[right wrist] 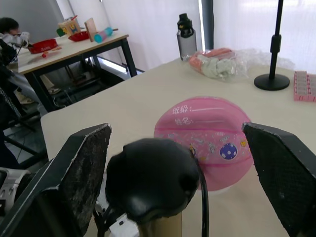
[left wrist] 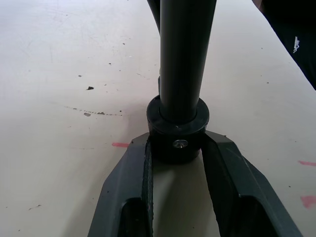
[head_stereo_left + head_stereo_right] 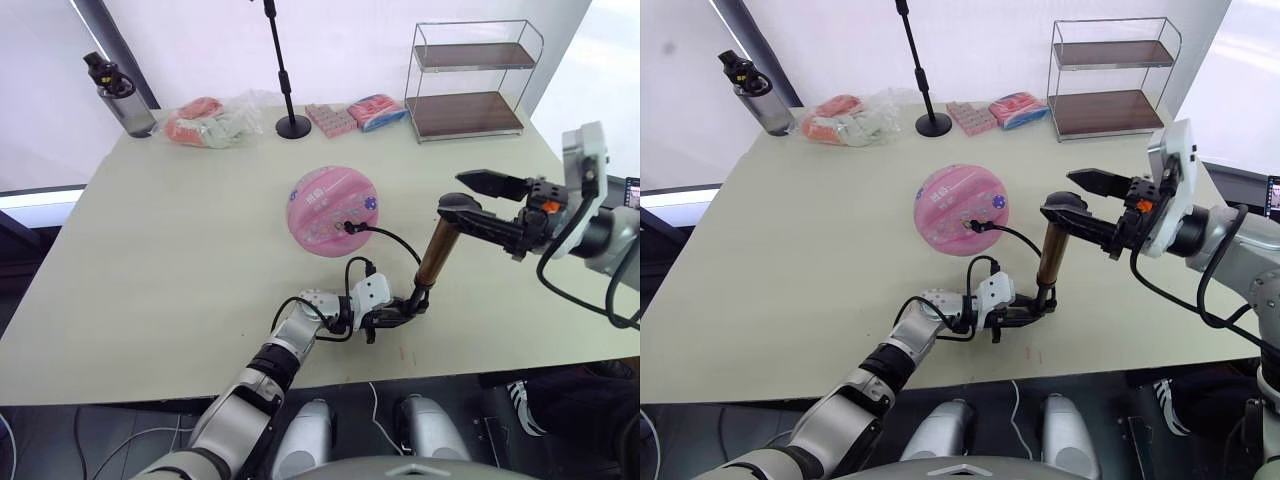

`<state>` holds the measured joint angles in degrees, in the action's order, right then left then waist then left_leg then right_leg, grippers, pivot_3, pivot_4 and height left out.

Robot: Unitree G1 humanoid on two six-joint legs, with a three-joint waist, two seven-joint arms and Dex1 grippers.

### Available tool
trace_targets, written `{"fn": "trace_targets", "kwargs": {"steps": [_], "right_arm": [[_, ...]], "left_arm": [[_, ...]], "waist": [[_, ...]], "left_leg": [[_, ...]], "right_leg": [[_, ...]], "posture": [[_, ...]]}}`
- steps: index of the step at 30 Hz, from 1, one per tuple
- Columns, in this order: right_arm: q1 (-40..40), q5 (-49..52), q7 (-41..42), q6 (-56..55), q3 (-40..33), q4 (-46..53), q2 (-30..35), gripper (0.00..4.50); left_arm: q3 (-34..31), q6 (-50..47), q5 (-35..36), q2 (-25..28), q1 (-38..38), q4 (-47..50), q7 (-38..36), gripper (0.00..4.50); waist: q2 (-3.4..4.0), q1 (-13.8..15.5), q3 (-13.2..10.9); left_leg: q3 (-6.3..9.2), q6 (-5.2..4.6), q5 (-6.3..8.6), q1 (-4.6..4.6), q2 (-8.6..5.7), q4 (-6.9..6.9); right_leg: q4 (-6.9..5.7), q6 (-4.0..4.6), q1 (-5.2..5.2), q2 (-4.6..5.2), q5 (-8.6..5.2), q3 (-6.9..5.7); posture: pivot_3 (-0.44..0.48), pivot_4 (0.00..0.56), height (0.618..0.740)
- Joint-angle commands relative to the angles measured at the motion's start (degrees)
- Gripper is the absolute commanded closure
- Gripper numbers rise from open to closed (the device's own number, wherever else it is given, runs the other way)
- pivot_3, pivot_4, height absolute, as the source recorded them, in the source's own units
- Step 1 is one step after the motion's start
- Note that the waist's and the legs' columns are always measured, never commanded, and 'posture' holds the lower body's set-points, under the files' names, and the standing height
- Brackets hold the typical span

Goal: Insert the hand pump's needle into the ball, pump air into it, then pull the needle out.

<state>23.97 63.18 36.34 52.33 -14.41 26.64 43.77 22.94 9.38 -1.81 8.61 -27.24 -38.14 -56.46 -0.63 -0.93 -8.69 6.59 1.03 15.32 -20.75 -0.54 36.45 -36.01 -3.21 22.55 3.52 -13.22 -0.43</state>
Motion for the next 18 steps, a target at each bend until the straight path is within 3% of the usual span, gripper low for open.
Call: {"fn": "trace_targets", "kwargs": {"steps": [1, 18], "right_arm": [[0.2, 0.8, -0.5, -1.5, -0.8, 2.5, -0.8, 0.07], [-1.0, -0.5, -0.1, -2.5, 0.5, 3.7, -1.6, 0.07]], "left_arm": [[1.8, -2.6, -3.3, 2.4, 3.2, -5.0, -0.3, 3.41], [1.7, -3.0, -3.1, 2.1, 3.3, -5.0, -0.3, 3.41]], "waist": [[0.00, 0.0, 0.0], [0.00, 0.0, 0.0]], "left_leg": [[0.00, 0.00, 0.00, 0.01, 0.00, 0.00], [0.01, 0.00, 0.00, 0.01, 0.01, 0.00]], "right_leg": [[-0.01, -0.01, 0.00, 0.00, 0.00, 0.00], [-0.03, -0.01, 0.00, -0.01, -0.01, 0.00]], "posture": [[0.000, 0.150, 0.731], [0.000, 0.150, 0.731]]}}
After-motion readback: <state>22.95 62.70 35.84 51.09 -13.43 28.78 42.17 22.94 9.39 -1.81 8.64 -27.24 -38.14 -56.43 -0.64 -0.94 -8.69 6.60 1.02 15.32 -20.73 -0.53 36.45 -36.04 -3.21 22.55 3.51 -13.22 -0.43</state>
